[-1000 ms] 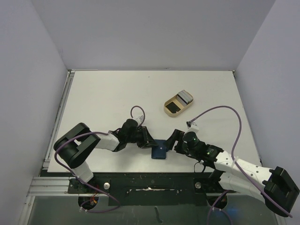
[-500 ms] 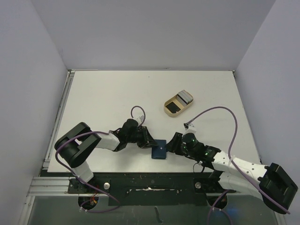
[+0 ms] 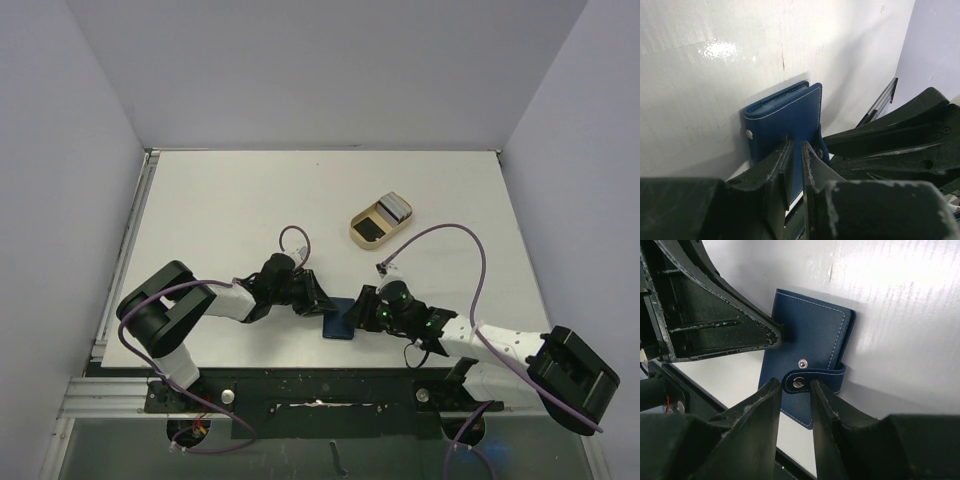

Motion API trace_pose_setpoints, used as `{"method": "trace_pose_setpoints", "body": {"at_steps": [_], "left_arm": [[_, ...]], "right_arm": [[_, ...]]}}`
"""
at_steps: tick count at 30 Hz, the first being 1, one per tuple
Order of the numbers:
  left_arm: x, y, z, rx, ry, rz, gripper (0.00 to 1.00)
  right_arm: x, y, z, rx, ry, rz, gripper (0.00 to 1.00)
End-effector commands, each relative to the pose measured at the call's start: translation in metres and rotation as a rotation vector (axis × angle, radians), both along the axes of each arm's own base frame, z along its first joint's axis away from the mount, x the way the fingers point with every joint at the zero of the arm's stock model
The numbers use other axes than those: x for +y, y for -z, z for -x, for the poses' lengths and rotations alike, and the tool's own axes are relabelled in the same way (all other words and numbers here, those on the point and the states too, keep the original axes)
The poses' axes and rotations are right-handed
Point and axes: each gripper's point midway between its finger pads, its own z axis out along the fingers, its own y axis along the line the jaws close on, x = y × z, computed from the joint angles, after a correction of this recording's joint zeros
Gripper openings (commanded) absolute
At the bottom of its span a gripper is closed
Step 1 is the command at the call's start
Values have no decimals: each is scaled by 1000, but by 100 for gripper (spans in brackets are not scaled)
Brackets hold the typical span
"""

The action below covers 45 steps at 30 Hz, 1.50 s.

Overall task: Put the credit cards into the card holder
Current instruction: Close the card holder at the center of the board.

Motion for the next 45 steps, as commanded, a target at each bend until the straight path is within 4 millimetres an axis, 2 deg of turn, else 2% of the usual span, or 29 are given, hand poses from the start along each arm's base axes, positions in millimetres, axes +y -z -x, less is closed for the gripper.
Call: {"method": "trace_pose_setpoints", "body": {"at_steps": [1, 5, 10, 14, 22, 36, 45], "left_arm": [[-5, 2, -4, -26, 12, -17, 13], [-4, 2, -3, -25, 14, -19, 13], [-3, 3, -4, -25, 7, -30, 13], [-2, 5, -4, -24, 7, -42, 13], [-2, 5, -4, -24, 3, -51, 13], [-4, 3, -3, -25, 7, -51, 13], [-3, 4, -2, -25, 3, -58, 12]], "right_arm": [[25, -30, -11, -70, -58, -86, 28], [22, -32, -13, -76, -52, -55, 22], [7, -45, -17, -113, -1, -21, 21], [-7, -39, -17, -98, 54, 17, 21], [-16, -32, -15, -86, 107, 20, 17], [-3, -29, -19, -77, 88, -21, 16], [-2, -21, -20, -49, 111, -23, 18]]}}
